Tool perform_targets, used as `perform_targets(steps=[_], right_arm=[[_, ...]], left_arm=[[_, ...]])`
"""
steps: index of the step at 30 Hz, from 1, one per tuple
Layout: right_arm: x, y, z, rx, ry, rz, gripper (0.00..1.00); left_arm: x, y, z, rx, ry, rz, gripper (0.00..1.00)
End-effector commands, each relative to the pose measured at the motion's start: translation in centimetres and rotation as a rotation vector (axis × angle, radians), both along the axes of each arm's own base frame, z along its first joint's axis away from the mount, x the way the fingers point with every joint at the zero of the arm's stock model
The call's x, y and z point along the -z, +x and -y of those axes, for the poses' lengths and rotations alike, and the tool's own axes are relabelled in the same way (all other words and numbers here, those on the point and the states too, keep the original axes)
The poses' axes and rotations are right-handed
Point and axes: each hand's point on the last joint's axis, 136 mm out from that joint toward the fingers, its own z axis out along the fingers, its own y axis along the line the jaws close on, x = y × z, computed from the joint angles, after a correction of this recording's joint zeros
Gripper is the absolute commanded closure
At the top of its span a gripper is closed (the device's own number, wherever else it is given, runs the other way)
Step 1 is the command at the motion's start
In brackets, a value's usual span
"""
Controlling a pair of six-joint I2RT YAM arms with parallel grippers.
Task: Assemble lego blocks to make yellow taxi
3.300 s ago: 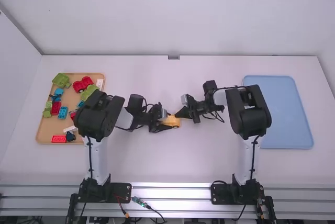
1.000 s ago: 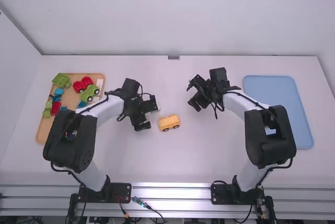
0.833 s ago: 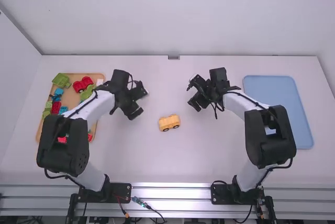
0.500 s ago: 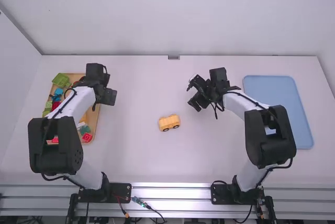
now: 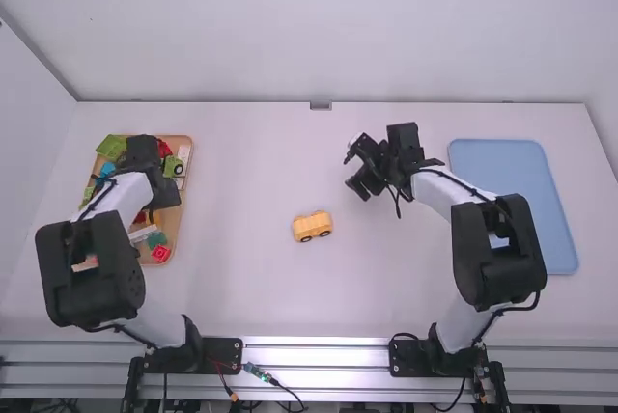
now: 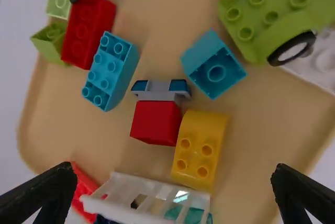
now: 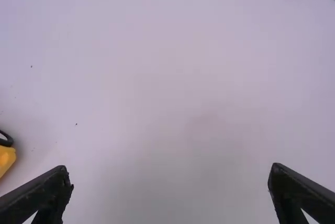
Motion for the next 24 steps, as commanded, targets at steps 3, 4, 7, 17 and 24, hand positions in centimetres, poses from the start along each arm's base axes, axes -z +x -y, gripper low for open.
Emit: perform_targets(steps=[3, 4, 7, 17, 24], right_arm=[[-1.2, 0.3, -0.2, 0.036, 0.039, 0.013, 0.01], [-1.3, 0.5, -0.2, 0.046, 0.042, 0.023, 0.01], [-1.5, 0.6, -0.5, 0.047, 0.046, 0.027, 0.01], [-0.9, 0.7, -0.7, 0.084, -0.067, 0.064, 0.01], [-1.1, 1.2, -0.9, 0.13, -0.099, 0.095, 0.01]], left_arm=[[0.8, -0.8, 0.1, -0.02, -0.141, 0.047, 0.01], [1.0, -0.8, 0.2, -0.02, -0.177, 0.061, 0.01], [1.2, -0.2, 0.9, 0.018, -0.233, 0.09, 0.02], [3.6, 0.1, 2.6, 0.112, -0.308, 0.077, 0.15], [4.4, 0.0, 2.5, 0.103, -0.298, 0.088, 0.25]])
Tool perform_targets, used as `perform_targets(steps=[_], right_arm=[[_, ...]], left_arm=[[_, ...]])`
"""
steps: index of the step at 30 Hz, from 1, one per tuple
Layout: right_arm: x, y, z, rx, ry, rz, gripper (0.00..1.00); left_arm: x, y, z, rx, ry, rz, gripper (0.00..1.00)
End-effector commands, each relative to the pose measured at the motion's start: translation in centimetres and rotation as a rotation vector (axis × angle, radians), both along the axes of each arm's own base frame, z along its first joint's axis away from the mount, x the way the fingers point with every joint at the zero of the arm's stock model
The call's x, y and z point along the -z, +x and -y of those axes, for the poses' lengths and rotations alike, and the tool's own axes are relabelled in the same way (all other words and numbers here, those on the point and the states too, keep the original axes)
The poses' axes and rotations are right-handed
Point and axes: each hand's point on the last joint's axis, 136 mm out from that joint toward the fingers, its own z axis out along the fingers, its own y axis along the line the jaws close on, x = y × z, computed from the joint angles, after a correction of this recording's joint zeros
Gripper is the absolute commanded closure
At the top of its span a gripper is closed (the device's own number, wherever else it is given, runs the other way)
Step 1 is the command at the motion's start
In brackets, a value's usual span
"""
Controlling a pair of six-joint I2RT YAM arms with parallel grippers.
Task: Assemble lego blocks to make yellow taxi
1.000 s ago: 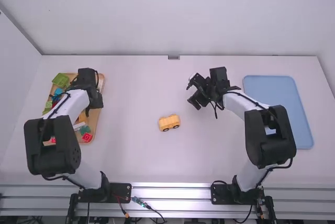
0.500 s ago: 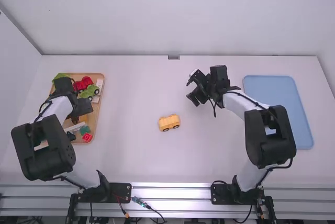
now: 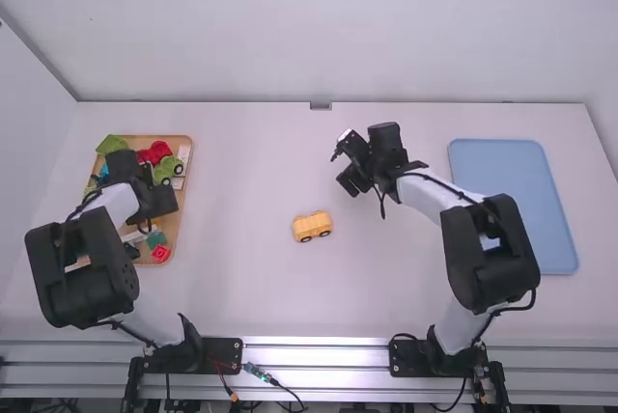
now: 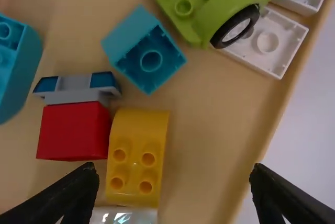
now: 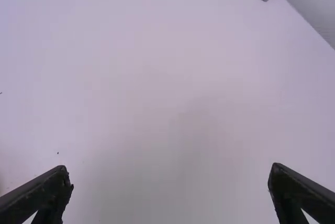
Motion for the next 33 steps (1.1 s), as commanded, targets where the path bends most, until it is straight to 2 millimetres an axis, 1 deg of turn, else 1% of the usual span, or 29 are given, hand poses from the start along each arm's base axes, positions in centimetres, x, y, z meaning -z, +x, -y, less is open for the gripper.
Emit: perform_targets(steps=[1, 2, 3, 5, 9, 12, 13, 18, 20, 24, 33], right_arm=[[-0.8, 0.2, 0.7, 0.039, -0.006, 0.017, 0.01], [-0.8, 0.2, 0.6, 0.037, -0.005, 0.016, 0.01], [-1.0, 0.2, 0.6, 0.036, -0.004, 0.015, 0.01], [-1.2, 0.4, 0.5, 0.036, -0.001, 0.018, 0.01], [-1.5, 0.6, 0.8, 0.04, -0.001, 0.011, 0.01], [-1.6, 0.5, 0.8, 0.04, -0.006, 0.0, 0.01], [-1.7, 0.6, 0.8, 0.04, -0.005, 0.003, 0.01], [-1.7, 0.6, 0.8, 0.042, -0.003, 0.005, 0.01], [-1.7, 0.6, 0.8, 0.041, -0.003, 0.005, 0.01], [-1.7, 0.6, 0.8, 0.041, -0.004, 0.005, 0.01], [-1.6, 0.6, 1.0, 0.046, -0.003, 0.001, 0.01]], left_arm=[[1.3, -1.2, 0.0, -0.029, 0.004, -0.039, 0.26], [1.3, -1.3, -0.1, -0.035, 0.008, -0.041, 0.26], [1.5, -2.0, -0.9, -0.085, 0.036, -0.058, 0.26], [1.8, -2.5, -1.1, -0.109, 0.057, -0.07, 0.24], [2.5, -2.7, -1.0, -0.091, 0.04, -0.048, 0.25], [2.8, -2.8, -1.4, -0.106, 0.049, -0.022, 0.26], [3.0, -2.8, -1.4, -0.107, 0.054, -0.011, 0.28], [3.5, -2.8, -1.3, -0.101, 0.067, 0.012, 0.29], [3.6, -2.7, -1.2, -0.093, 0.061, 0.024, 0.29], [3.4, -1.5, -0.2, -0.019, 0.02, 0.075, 0.29], [3.6, -1.5, -0.4, -0.024, 0.044, 0.1, 0.29]])
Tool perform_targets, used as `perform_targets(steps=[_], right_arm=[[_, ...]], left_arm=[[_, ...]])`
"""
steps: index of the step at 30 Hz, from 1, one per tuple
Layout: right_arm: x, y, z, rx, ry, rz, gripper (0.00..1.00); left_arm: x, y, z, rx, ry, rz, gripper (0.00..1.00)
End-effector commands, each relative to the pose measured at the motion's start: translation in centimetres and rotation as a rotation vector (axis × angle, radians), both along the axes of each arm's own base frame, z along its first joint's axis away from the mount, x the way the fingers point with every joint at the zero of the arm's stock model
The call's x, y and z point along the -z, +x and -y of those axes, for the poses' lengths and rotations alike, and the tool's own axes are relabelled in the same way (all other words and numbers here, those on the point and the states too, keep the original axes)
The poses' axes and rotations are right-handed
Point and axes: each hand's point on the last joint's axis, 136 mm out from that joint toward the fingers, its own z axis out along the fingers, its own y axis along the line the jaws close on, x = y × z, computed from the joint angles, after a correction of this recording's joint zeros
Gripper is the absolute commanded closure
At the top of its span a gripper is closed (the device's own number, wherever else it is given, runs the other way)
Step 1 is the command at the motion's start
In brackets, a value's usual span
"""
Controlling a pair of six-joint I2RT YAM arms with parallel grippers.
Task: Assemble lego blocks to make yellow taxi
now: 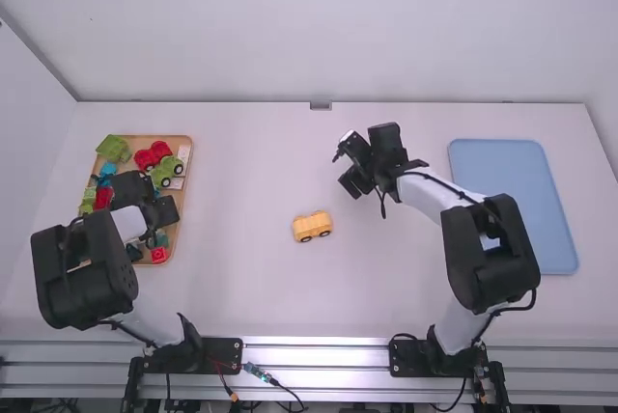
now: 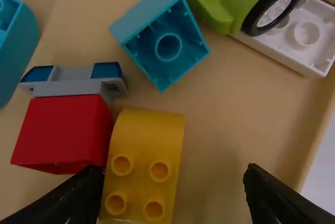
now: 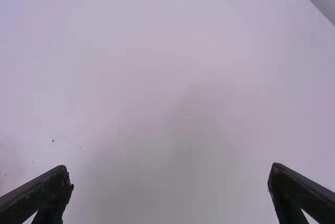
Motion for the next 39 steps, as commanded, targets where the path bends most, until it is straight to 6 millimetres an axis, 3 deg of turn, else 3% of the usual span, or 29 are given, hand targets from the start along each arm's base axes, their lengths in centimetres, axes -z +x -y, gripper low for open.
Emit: perform_targets(steps=[1, 15, 20, 39], right_arm=[[-2.2, 1.1, 0.1, 0.016, 0.019, 0.047, 0.01], [-2.2, 1.0, 0.1, 0.015, 0.017, 0.044, 0.01], [-2.2, 1.1, 0.1, 0.015, 0.019, 0.048, 0.01], [-2.2, 1.1, 0.1, 0.015, 0.019, 0.047, 0.01]], left_arm=[[1.0, -0.9, 0.4, 0.01, -0.012, -0.028, 0.29], [1.0, -1.9, -1.7, -0.076, -0.017, -0.018, 0.29], [1.0, -1.3, -0.6, -0.011, -0.057, 0.001, 0.33], [-0.1, -1.1, -0.8, -0.064, -0.108, -0.052, 0.3]])
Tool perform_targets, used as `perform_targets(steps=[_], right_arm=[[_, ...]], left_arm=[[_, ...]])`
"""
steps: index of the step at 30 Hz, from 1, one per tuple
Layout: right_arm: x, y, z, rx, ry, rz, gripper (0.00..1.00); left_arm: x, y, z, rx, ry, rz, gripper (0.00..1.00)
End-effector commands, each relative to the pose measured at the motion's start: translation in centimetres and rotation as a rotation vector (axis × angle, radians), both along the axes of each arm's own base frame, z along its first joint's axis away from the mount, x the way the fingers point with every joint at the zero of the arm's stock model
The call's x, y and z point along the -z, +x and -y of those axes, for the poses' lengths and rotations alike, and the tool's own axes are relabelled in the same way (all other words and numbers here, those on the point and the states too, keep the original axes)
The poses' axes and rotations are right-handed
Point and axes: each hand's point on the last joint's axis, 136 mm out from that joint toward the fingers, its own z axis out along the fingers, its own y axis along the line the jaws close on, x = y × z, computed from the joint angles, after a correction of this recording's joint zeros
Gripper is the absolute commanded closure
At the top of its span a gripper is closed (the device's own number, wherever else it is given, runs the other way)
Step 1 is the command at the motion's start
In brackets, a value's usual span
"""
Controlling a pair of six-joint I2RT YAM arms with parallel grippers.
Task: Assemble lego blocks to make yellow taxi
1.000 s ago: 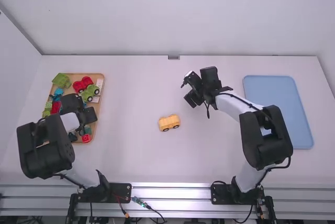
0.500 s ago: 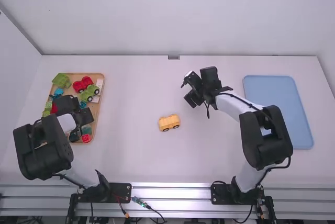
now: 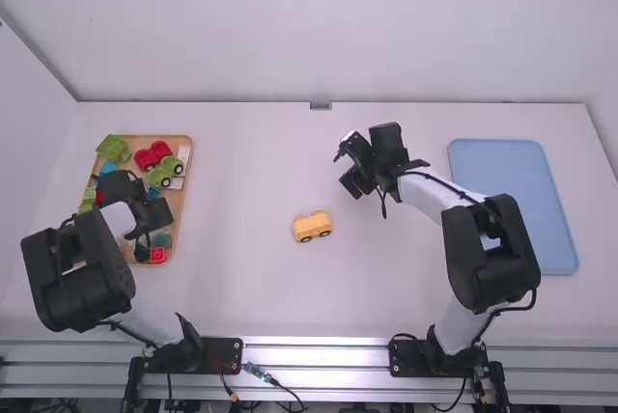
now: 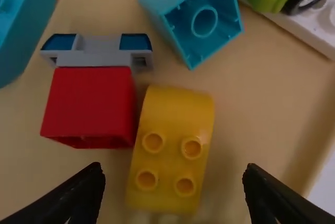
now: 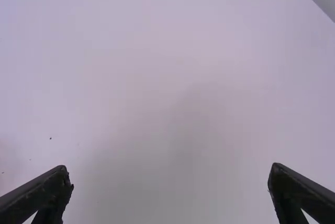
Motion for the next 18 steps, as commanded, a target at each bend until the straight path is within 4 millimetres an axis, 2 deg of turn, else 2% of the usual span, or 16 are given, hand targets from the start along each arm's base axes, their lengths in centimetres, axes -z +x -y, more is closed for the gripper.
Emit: perform_targets(steps=[1, 7, 12, 18], right_arm=[[-2.3, 1.1, -0.1, 0.01, 0.02, 0.052, 0.01], [-2.3, 1.1, -0.1, 0.01, 0.02, 0.052, 0.01], [-2.2, 1.0, -0.1, 0.01, 0.019, 0.049, 0.01], [-2.2, 1.0, -0.1, 0.01, 0.019, 0.05, 0.01]], left_arm=[[0.2, 0.2, 0.0, -0.015, -0.015, 0.001, 0.3], [0.5, 0.3, 0.0, -0.015, -0.018, -0.006, 0.29], [1.6, 0.7, 0.0, -0.01, -0.051, -0.042, 0.3], [2.7, 1.1, -0.3, -0.01, -0.057, -0.054, 0.38]])
